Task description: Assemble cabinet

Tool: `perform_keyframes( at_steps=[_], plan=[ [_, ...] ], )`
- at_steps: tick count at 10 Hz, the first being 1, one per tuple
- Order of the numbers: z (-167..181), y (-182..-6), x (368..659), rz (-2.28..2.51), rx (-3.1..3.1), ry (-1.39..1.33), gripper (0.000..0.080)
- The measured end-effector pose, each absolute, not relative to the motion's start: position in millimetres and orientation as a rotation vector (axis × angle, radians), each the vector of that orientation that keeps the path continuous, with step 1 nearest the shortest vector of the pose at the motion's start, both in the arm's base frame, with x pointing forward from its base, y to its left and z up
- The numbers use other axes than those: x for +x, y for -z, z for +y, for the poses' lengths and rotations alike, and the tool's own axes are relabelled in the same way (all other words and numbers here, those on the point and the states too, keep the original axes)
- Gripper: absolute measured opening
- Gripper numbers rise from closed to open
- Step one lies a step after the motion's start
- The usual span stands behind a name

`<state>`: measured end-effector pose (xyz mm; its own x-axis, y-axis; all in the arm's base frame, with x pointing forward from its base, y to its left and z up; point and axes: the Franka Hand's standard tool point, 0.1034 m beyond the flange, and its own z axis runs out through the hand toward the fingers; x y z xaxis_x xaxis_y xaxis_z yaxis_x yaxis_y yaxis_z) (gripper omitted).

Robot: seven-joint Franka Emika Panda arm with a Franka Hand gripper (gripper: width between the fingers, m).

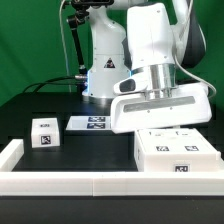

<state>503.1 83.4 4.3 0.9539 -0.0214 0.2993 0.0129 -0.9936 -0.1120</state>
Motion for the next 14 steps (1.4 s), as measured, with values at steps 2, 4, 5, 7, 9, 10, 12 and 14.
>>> perform_keyframes(
  at_steps=[2,4,5,7,9,10,12,14],
  plan=[
    [84,-4.1,503,0.006,-2.994,0.458,0.0016],
    [84,-4.0,503,0.005,-2.994,0.457,0.0005],
    [84,-4.0,503,0.005,-2.994,0.457,0.0005],
    [84,-15.4,503,-0.013,-2.998,0.396,0.0002],
    [82,-40.5,505,-0.035,-3.001,0.397,0.0002],
    [81,-51.3,506,-0.045,-3.002,0.404,0.0002],
    [80,-71.9,510,-0.059,-3.003,0.403,0.0002],
    [80,-90.6,516,-0.069,-3.001,0.420,0.0002]
  ],
)
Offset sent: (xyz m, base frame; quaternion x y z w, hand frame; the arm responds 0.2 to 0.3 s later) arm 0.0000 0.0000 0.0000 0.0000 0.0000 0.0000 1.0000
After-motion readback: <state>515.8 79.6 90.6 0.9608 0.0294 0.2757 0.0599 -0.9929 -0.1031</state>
